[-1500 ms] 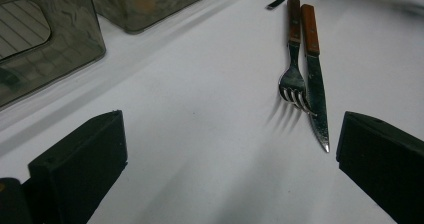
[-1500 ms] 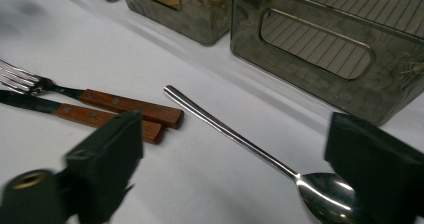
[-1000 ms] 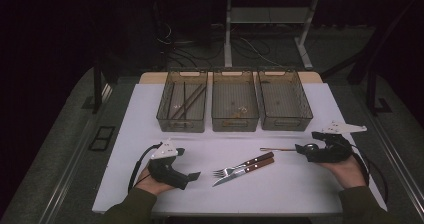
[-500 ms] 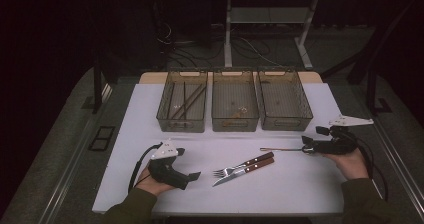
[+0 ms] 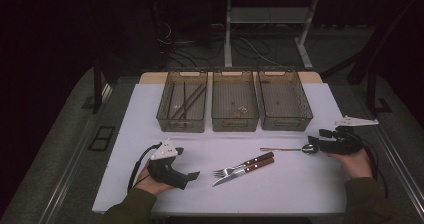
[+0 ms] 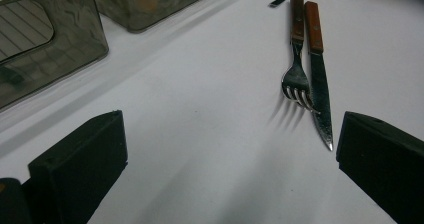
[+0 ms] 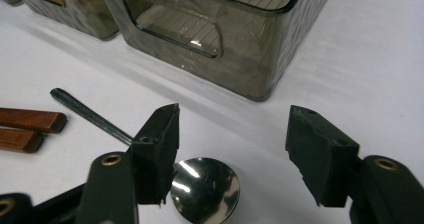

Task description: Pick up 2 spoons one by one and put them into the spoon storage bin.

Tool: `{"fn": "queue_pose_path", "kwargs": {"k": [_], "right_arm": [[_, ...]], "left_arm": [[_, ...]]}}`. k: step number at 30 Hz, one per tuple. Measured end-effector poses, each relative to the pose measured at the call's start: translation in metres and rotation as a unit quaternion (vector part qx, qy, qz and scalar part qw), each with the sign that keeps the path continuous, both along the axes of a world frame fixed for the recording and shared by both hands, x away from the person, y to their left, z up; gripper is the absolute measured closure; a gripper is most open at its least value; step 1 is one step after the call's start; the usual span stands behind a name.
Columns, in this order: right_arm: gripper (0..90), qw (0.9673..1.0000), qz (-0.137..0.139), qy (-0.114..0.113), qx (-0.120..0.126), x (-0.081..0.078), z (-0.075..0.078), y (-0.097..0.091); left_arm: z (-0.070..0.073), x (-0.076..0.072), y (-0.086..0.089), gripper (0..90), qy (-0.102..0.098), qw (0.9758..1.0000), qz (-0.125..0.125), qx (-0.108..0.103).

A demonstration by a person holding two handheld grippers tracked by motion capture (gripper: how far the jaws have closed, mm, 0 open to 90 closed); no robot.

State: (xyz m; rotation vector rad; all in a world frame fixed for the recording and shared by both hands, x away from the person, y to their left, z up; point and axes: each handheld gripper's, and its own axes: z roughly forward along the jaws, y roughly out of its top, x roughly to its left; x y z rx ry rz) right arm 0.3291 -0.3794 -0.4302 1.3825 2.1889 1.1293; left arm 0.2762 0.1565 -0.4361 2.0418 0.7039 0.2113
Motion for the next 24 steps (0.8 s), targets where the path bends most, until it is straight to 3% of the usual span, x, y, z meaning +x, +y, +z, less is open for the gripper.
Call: {"fn": "queue_pose_path", "kwargs": {"k": [3, 10, 24], "right_arm": [[42.1, 0.9998, -0.008, 0.013, -0.01, 0.001, -0.002, 0.0], [50.2, 0.999, 0.008, 0.043, -0.009, 0.001, -0.007, 0.0], [59.3, 0.9965, 0.032, 0.07, -0.031, -0.001, -0.012, 0.003]], "left_arm": [[0.0, 0.0, -0.001, 0.0, 0.0, 1.0, -0.001, 0.003], [-0.001, 0.0, -0.001, 0.0, 0.002, 1.0, 0.001, 0.003], [-0.002, 0.0, -0.002, 0.0, 0.001, 0.9999, -0.001, 0.013]]}}
